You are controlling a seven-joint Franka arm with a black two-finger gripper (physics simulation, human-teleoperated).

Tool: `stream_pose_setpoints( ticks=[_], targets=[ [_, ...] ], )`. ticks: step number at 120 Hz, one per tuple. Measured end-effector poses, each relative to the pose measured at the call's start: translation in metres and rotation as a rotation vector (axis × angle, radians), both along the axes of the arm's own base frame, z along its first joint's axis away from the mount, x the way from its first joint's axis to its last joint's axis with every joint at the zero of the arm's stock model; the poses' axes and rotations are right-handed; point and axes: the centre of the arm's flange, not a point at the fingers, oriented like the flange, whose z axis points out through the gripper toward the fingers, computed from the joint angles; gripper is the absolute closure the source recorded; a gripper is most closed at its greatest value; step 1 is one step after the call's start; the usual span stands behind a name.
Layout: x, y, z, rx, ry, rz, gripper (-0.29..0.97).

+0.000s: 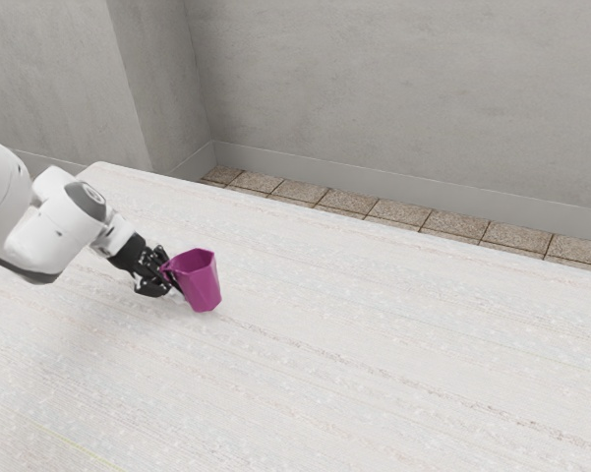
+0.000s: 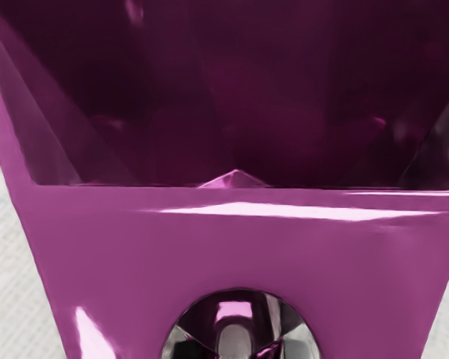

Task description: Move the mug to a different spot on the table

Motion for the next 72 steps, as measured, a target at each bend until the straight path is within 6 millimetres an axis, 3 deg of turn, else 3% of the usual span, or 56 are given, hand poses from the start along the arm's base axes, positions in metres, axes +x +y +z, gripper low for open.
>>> stream_pose_setpoints(
  ticks=[33,72],
  targets=[
    [-0.014,-0.048,-0.012,-0.010,0.026,-0.081,0.76],
    [-0.022,-0.046,-0.021,0.022,0.021,-0.095,0.79]
  ],
)
